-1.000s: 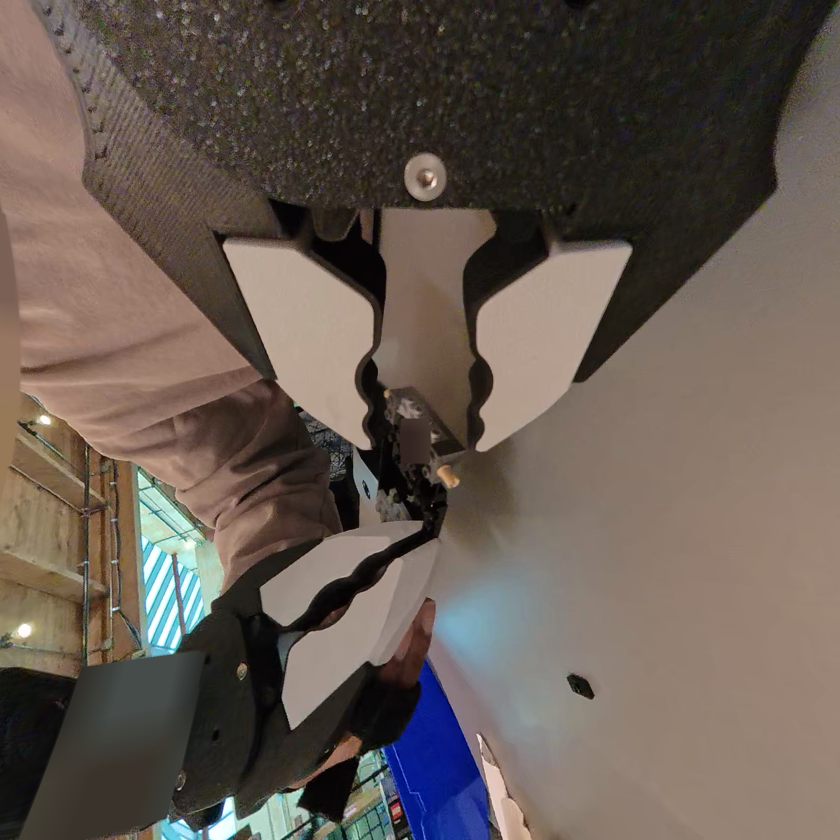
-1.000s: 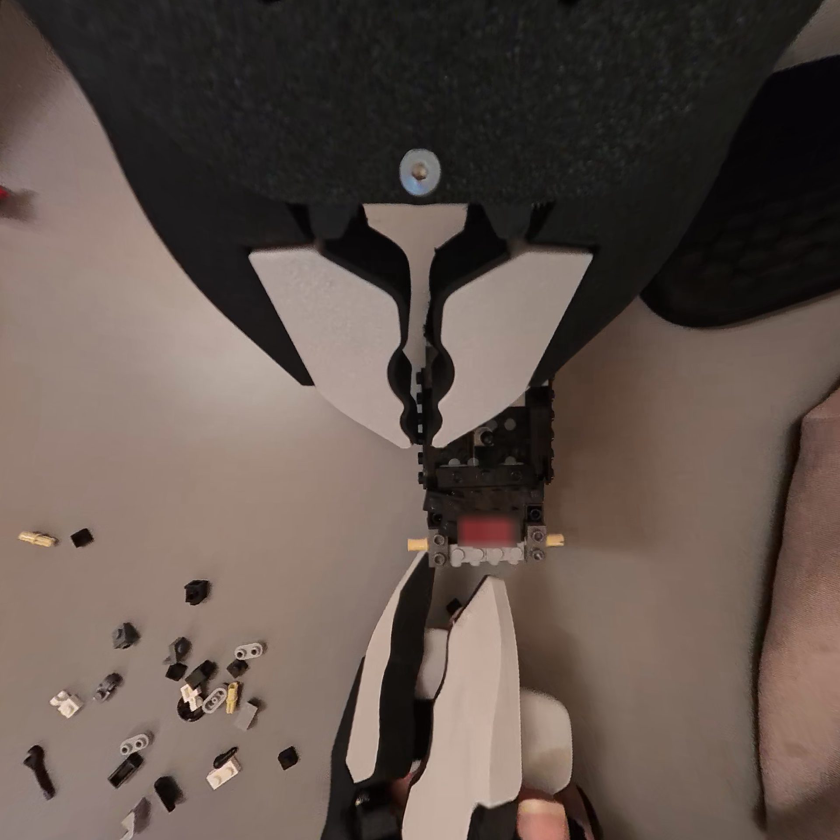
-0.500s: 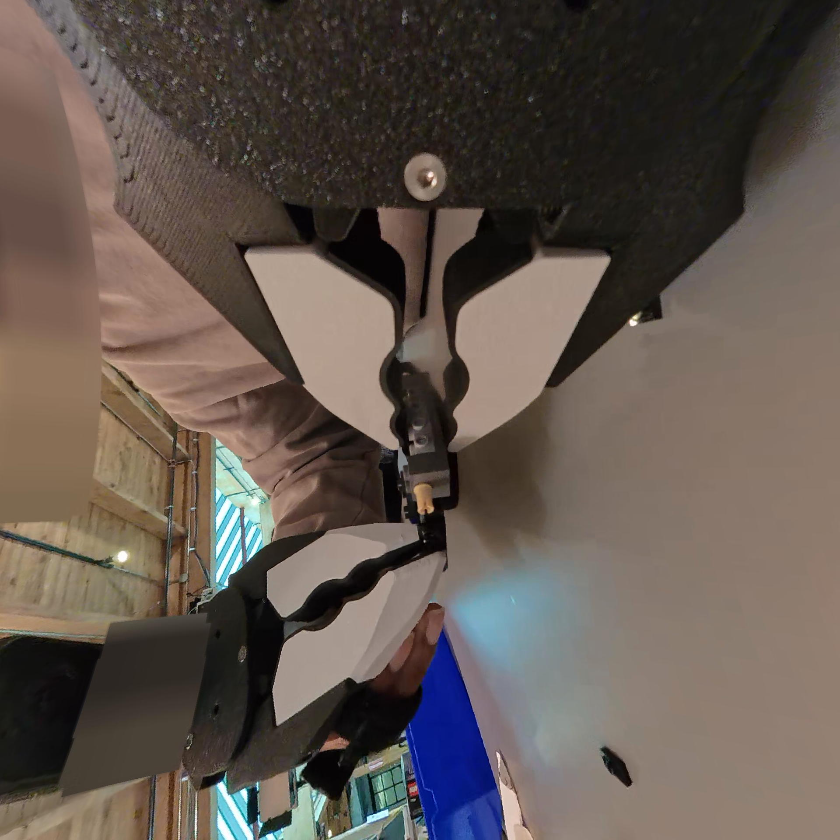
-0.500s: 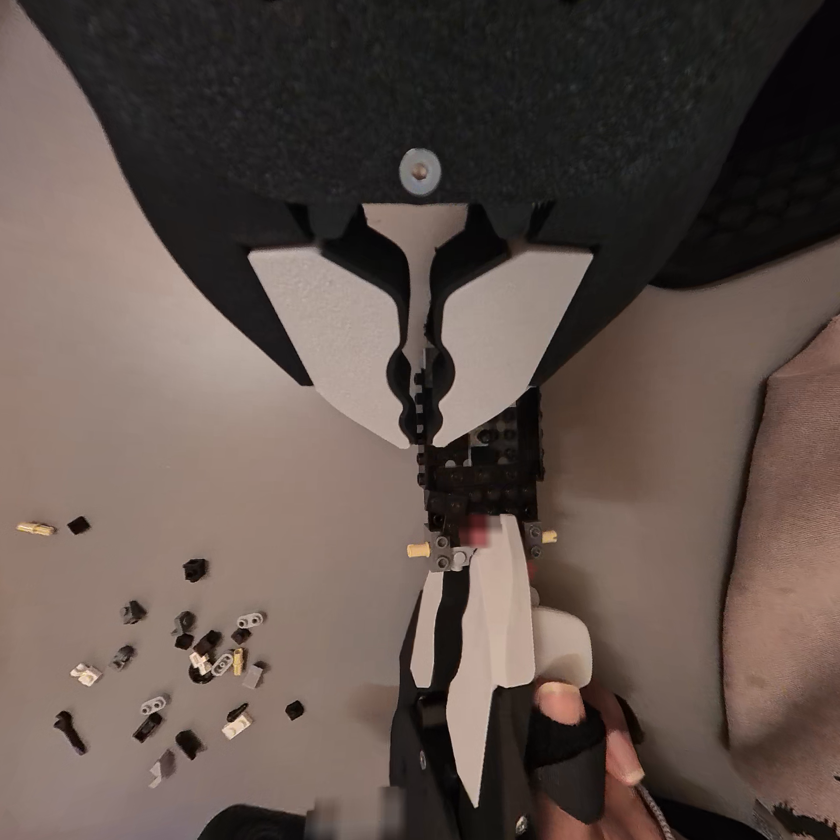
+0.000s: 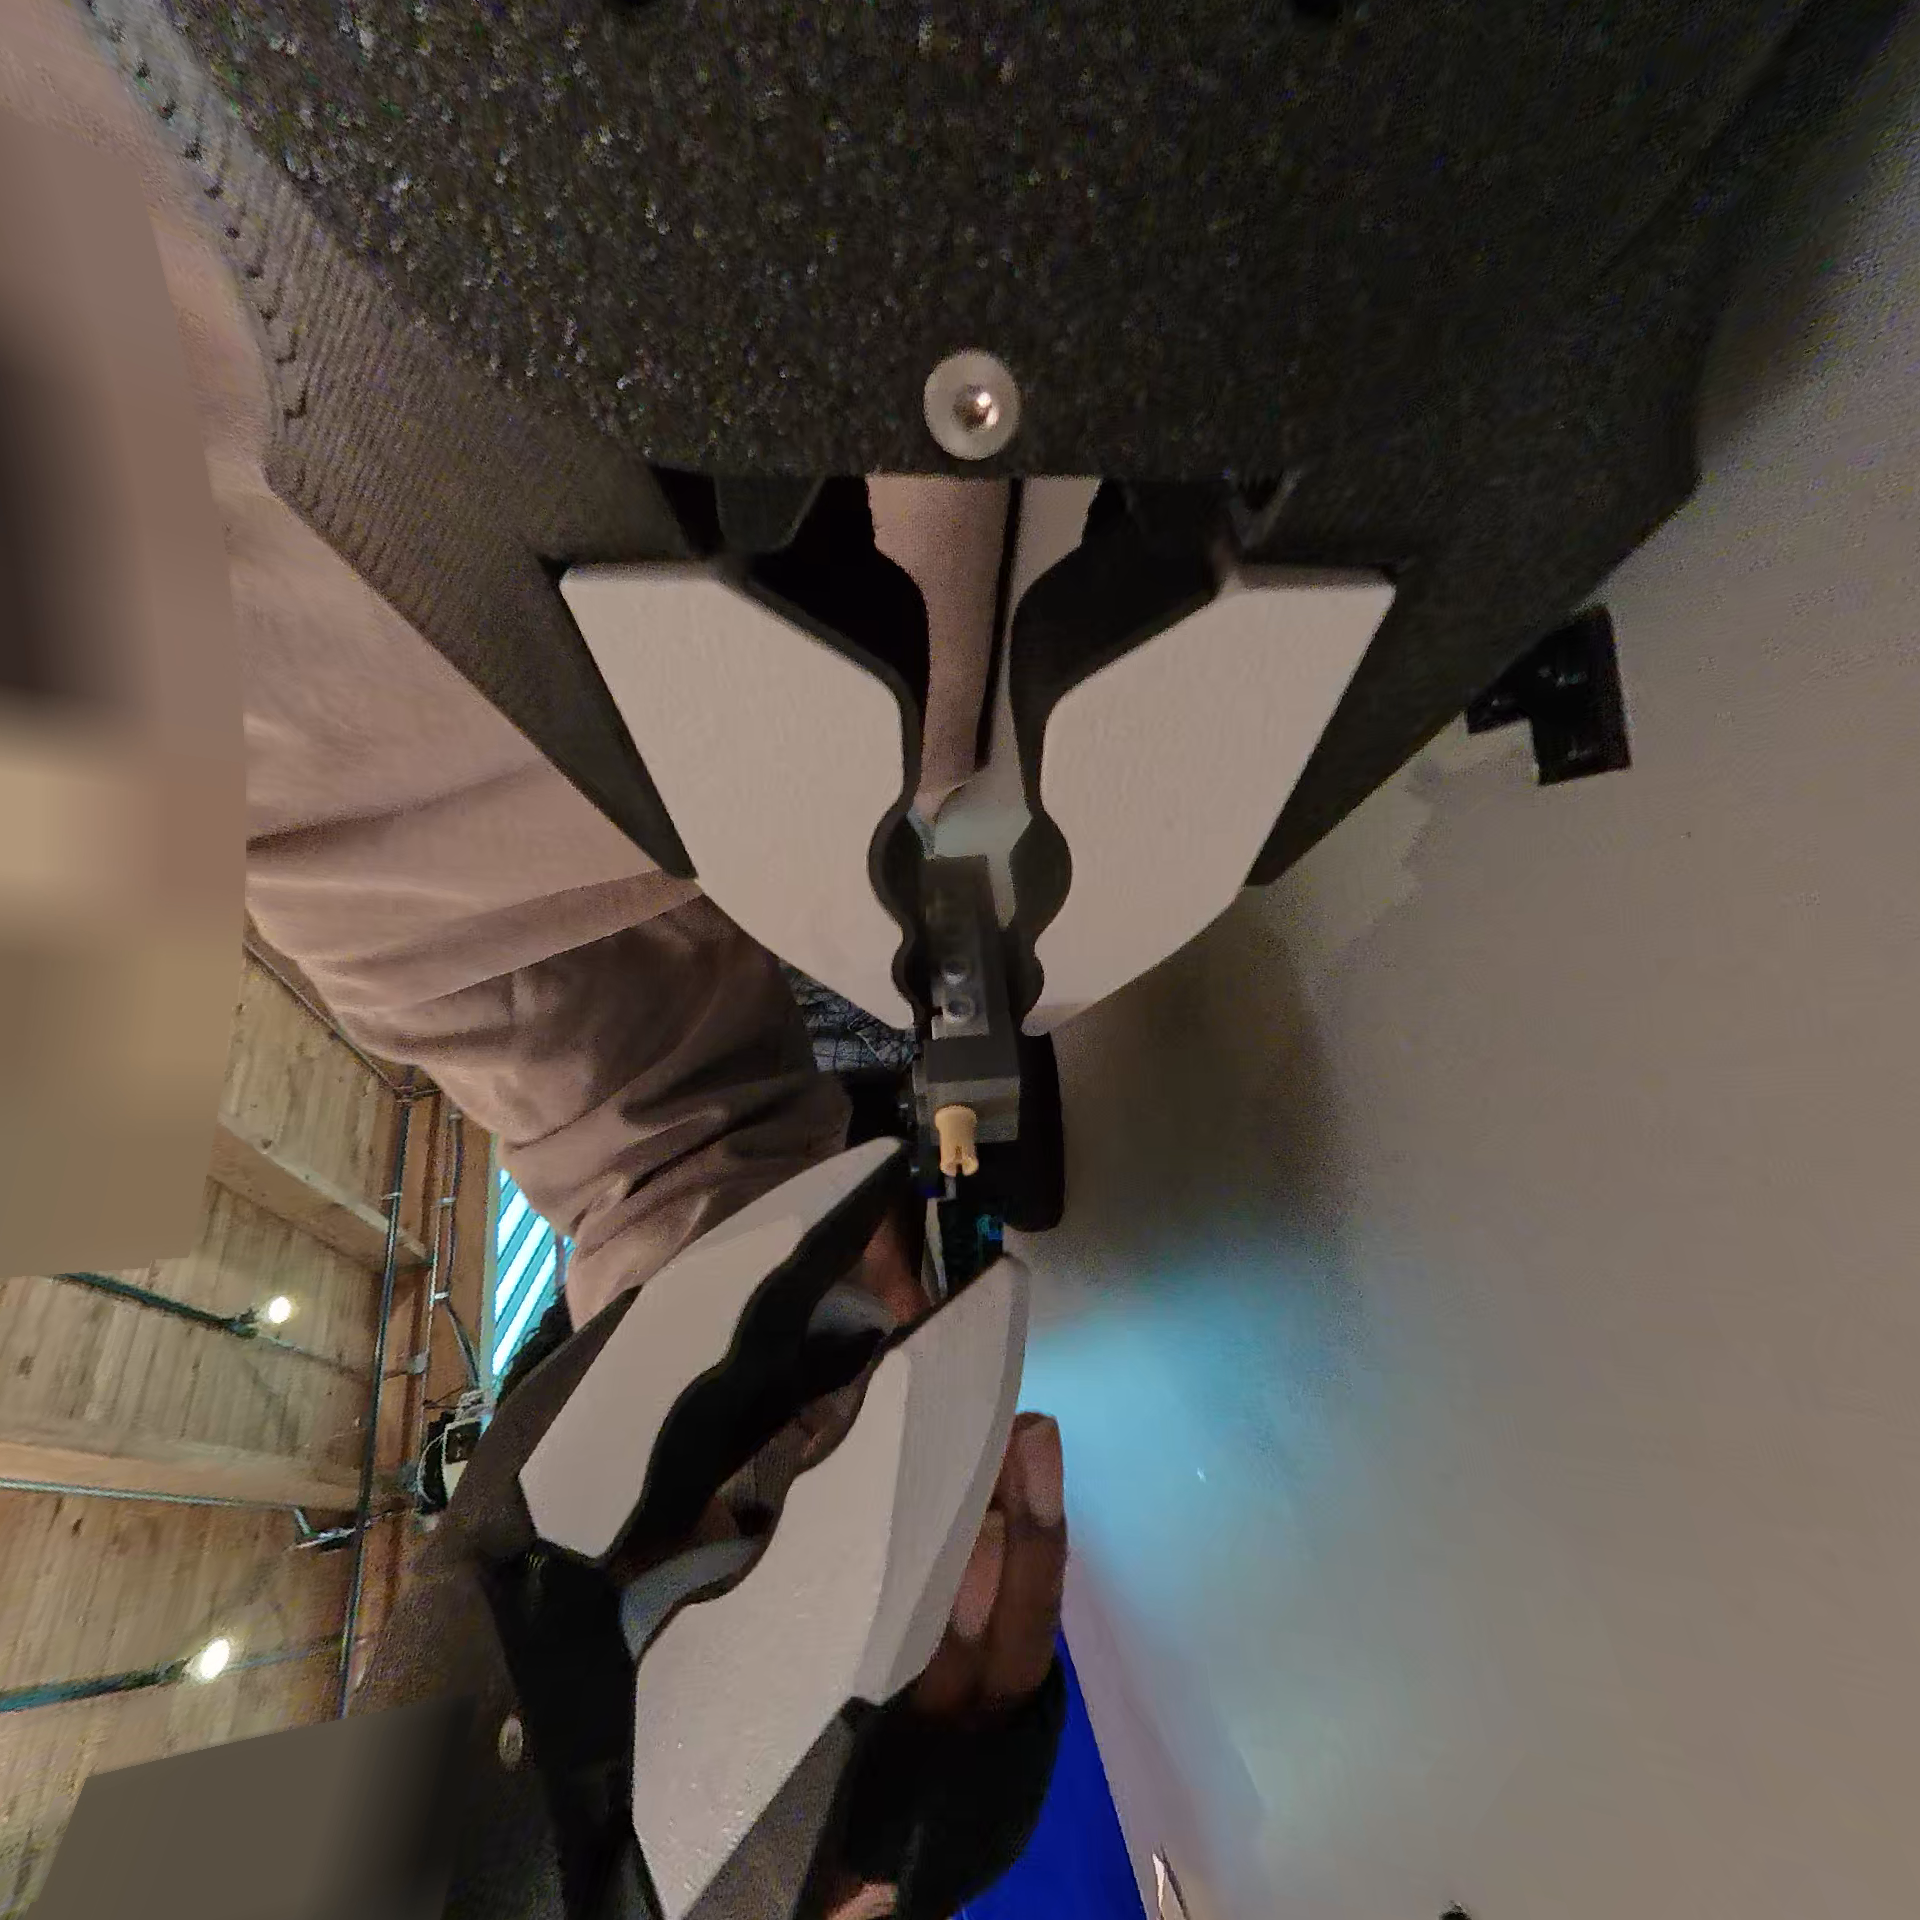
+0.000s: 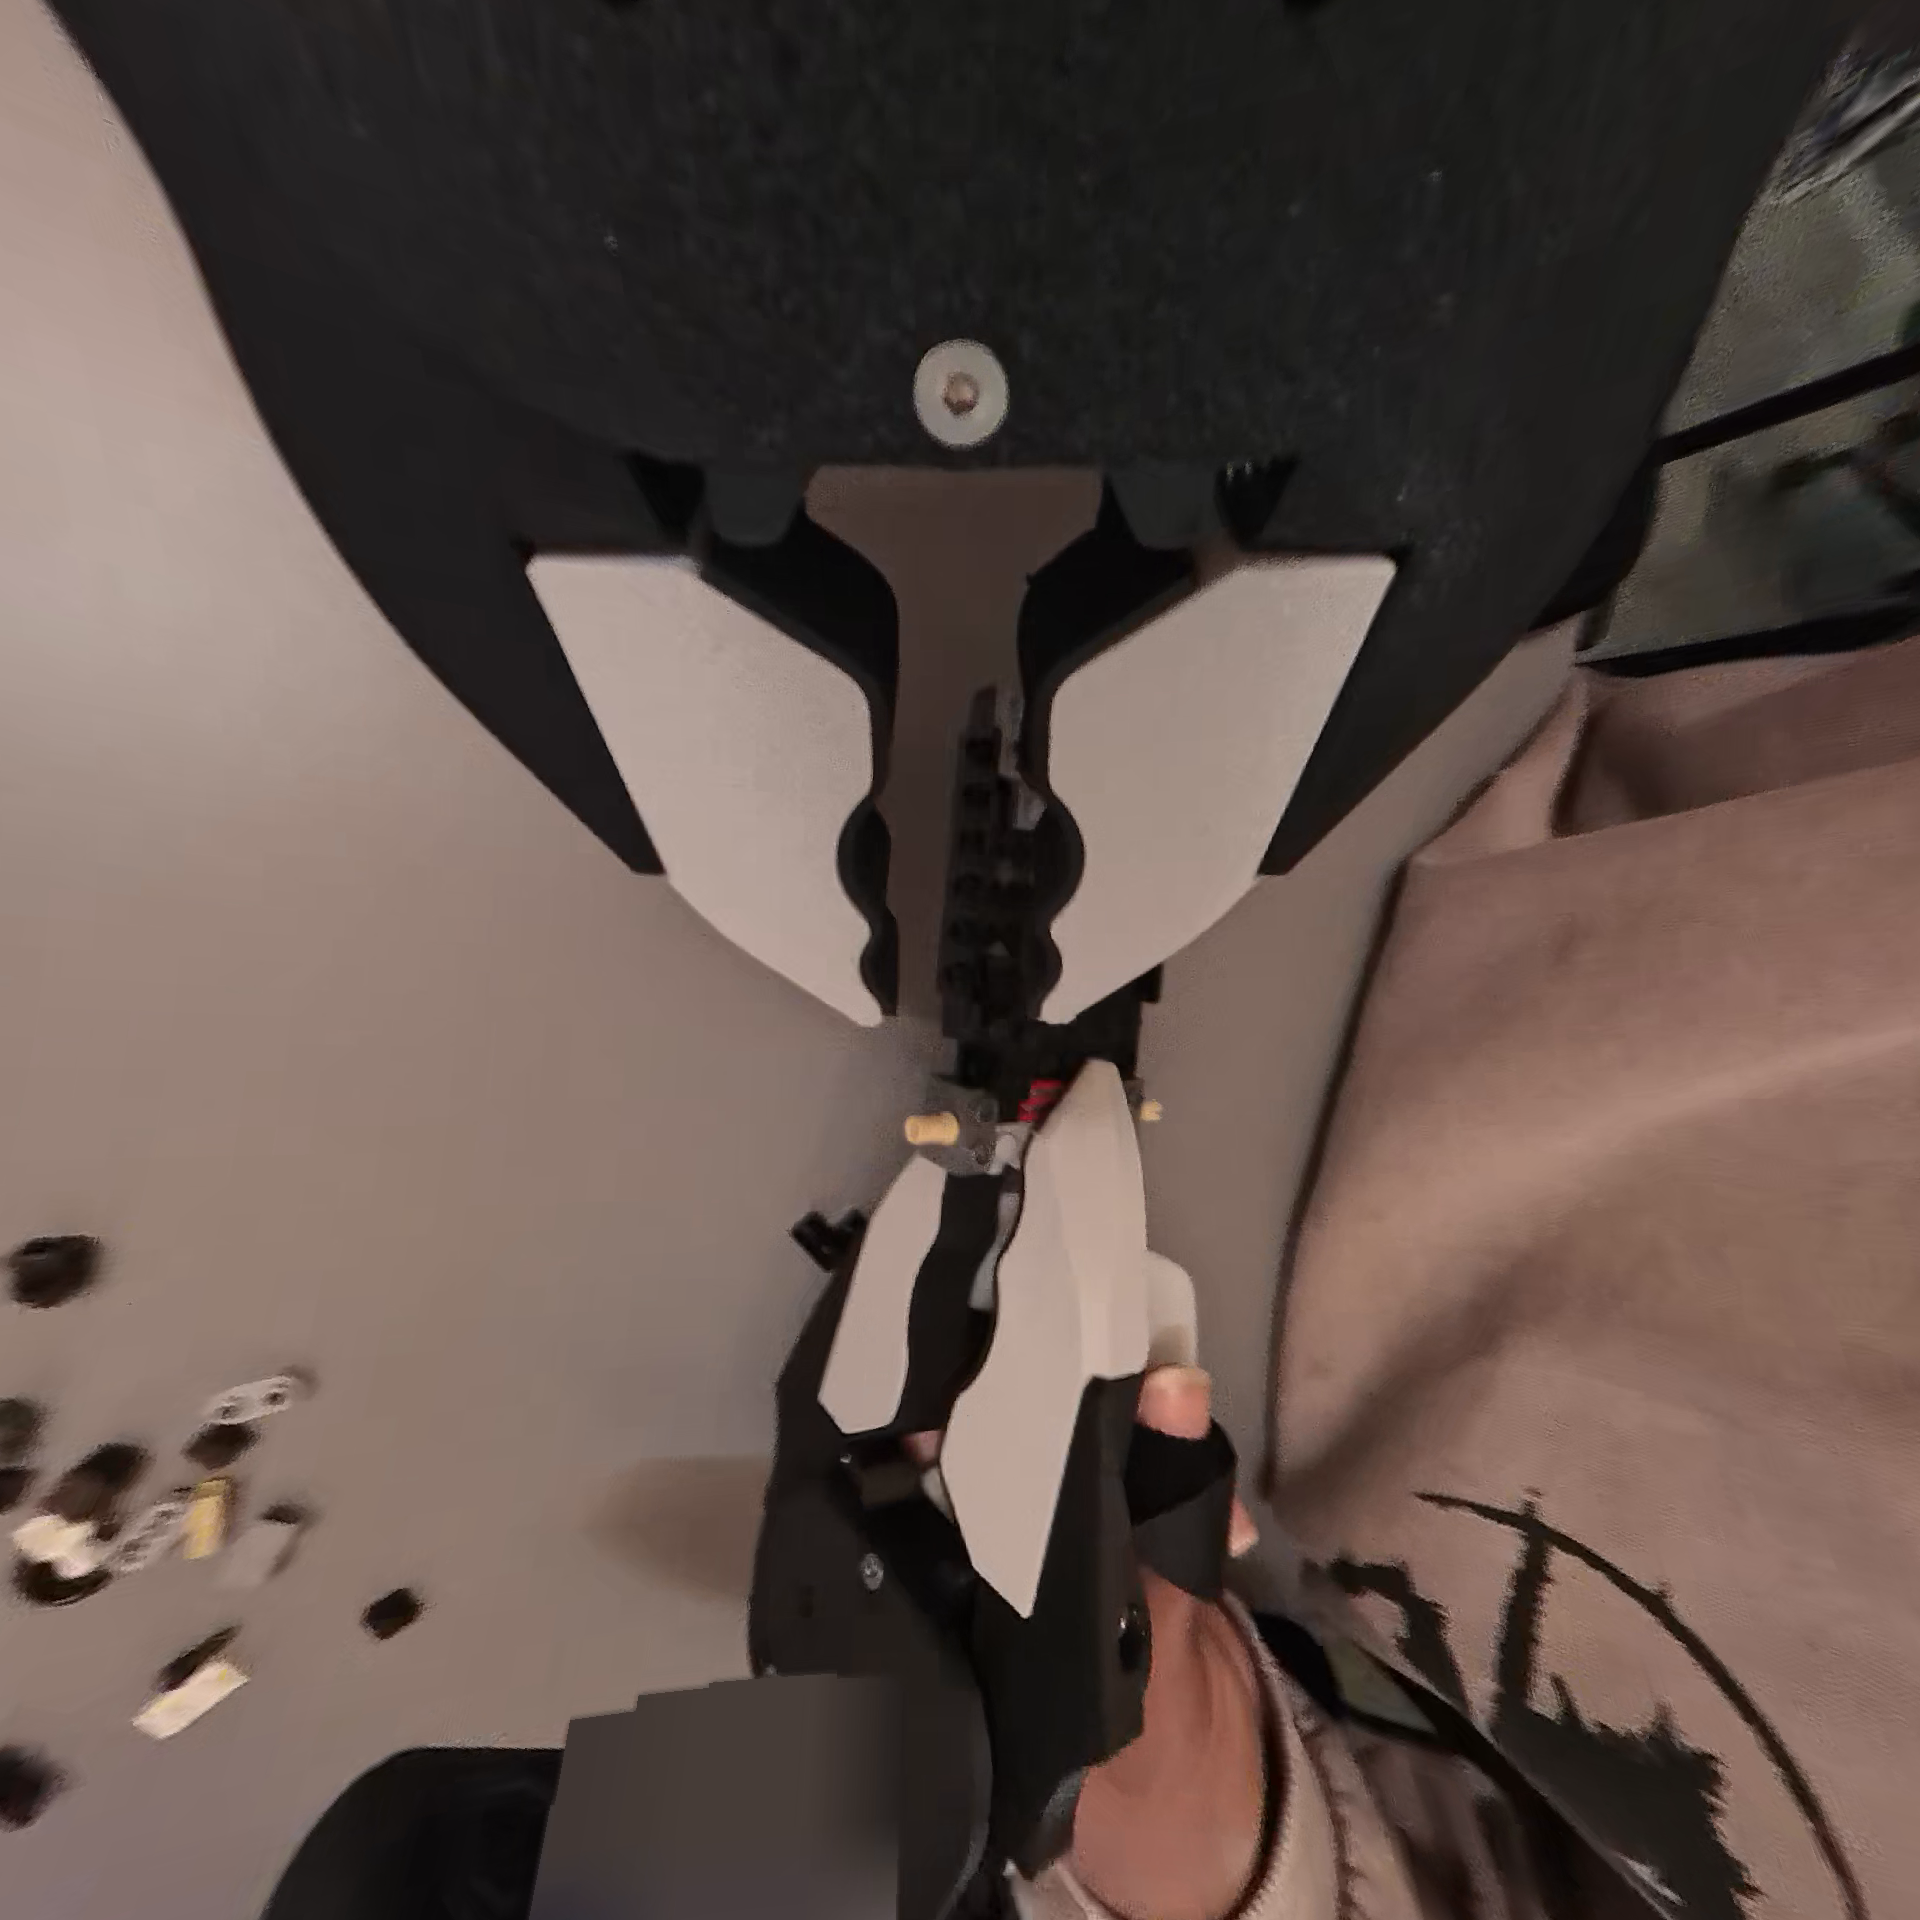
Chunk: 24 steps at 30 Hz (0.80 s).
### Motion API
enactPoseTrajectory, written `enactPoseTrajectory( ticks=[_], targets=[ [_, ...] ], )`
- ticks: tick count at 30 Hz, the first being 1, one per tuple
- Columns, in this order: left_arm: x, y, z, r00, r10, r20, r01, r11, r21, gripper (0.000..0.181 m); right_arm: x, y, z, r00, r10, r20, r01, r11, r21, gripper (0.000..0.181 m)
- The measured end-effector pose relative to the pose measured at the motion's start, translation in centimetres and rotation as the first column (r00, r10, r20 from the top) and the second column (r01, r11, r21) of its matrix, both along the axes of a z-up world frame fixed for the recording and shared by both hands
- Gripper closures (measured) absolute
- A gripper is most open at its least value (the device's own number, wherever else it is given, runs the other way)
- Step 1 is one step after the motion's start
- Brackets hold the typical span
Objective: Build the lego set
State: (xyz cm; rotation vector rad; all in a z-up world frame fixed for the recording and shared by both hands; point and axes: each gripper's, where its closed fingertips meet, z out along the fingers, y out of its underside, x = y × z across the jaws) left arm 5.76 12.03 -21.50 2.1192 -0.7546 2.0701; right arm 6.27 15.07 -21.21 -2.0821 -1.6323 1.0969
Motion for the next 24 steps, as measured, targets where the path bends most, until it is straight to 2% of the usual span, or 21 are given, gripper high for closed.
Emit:
enactPoseTrajectory(
  ticks=[10,19,24],
  targets=[
    [-0.2,-1.4,-0.3,0.997,-0.077,-0.021,0.079,0.991,0.104,0.169,-1.0,-2.1,-0.4,0.988,0.156,0.015,-0.147,0.956,-0.255,0.159],
    [-0.6,-2.8,-0.3,0.988,-0.148,-0.037,0.153,0.968,0.197,0.169,-1.2,-3.8,-0.4,0.956,0.281,0.089,-0.240,0.918,-0.316,0.160],
    [-0.9,-3.4,0.1,0.982,-0.189,-0.030,0.190,0.946,0.262,0.168,-1.7,-4.6,-0.1,0.945,0.317,0.081,-0.274,0.903,-0.331,0.159]
  ],
)
